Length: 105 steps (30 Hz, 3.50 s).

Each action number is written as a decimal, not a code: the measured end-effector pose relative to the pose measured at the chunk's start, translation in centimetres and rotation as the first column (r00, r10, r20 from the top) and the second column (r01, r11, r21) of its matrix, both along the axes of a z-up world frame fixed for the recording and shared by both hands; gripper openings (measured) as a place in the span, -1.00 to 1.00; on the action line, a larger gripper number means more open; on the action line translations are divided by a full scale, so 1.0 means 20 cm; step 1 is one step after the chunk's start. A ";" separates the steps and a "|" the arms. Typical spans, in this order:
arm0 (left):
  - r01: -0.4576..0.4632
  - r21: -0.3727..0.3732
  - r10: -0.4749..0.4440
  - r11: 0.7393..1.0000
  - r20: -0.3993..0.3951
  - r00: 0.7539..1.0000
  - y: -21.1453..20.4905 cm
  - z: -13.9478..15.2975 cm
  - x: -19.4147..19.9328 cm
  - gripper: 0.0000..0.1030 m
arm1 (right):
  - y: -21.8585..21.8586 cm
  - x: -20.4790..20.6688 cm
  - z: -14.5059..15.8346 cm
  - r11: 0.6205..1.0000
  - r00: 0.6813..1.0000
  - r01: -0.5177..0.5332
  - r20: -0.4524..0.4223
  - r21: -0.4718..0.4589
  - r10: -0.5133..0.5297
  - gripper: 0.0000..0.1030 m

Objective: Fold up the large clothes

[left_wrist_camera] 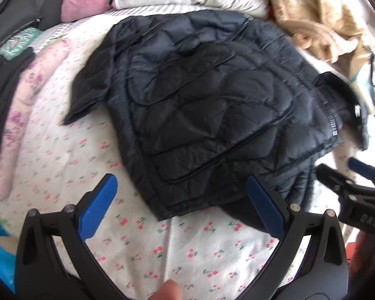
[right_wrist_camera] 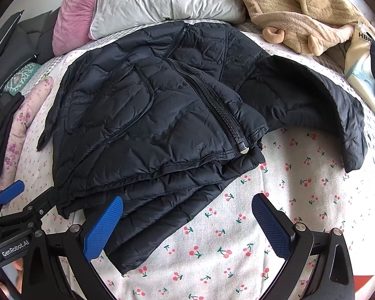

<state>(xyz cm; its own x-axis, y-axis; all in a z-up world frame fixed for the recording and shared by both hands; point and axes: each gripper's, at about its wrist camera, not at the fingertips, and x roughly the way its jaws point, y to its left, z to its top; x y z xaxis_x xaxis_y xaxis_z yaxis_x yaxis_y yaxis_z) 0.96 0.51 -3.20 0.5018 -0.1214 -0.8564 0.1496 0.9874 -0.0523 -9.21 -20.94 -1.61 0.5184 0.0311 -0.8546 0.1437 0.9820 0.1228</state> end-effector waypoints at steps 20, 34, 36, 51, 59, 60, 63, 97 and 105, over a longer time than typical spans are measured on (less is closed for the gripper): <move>-0.320 -0.440 0.079 0.839 -0.483 0.872 0.39 -0.51 0.33 0.59 | -0.16 0.09 -0.05 0.997 0.996 -0.017 -0.082 0.074 0.023 1.00; -0.235 -0.417 0.229 0.878 -0.067 0.971 0.68 0.08 0.21 -0.78 | -0.31 0.08 -0.01 0.986 0.998 0.062 -0.017 0.152 -0.060 1.00; -0.284 -0.365 0.297 0.887 -0.021 0.955 0.77 0.12 0.20 -0.79 | -0.34 0.07 0.00 0.986 0.997 0.076 -0.009 0.151 -0.076 1.00; -0.408 -0.148 0.401 0.901 -0.076 0.913 0.97 -0.07 0.25 0.33 | -0.50 0.25 -0.32 0.854 0.967 0.241 -0.186 0.461 -0.173 0.41; -0.322 -0.173 0.289 0.931 -0.193 0.938 0.85 -0.31 0.43 0.34 | -0.40 0.35 -0.40 0.871 0.966 0.257 -0.112 0.418 -0.231 -0.84; -0.338 -0.167 0.300 0.926 -0.218 0.929 0.85 -0.36 0.45 0.34 | -0.39 0.35 -0.35 0.883 0.969 0.247 -0.090 0.400 -0.231 -0.86; -0.356 -0.237 0.297 0.904 -0.251 0.921 0.85 -0.42 0.46 0.14 | -0.41 0.32 -0.04 0.937 0.973 0.174 0.094 0.303 -0.211 -0.88; -0.150 -0.029 0.143 0.988 -0.170 0.975 0.62 -0.30 0.46 -0.79 | -0.85 -0.04 -0.20 0.922 0.972 0.232 -0.117 0.309 -0.206 1.00; -0.152 0.023 0.154 0.988 -0.169 0.973 0.59 -0.30 0.51 -0.83 | -0.74 0.02 -0.39 0.963 0.979 0.141 -0.176 0.230 -0.101 -0.76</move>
<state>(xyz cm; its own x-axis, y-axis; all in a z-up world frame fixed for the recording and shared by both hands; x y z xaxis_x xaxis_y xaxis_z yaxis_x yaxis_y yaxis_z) 11.17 12.30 -9.28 0.3606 -0.0459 -0.9316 -0.0136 0.9984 -0.0544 -8.73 -35.72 -9.44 0.3871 0.1913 -0.9020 0.2971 0.9002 0.3185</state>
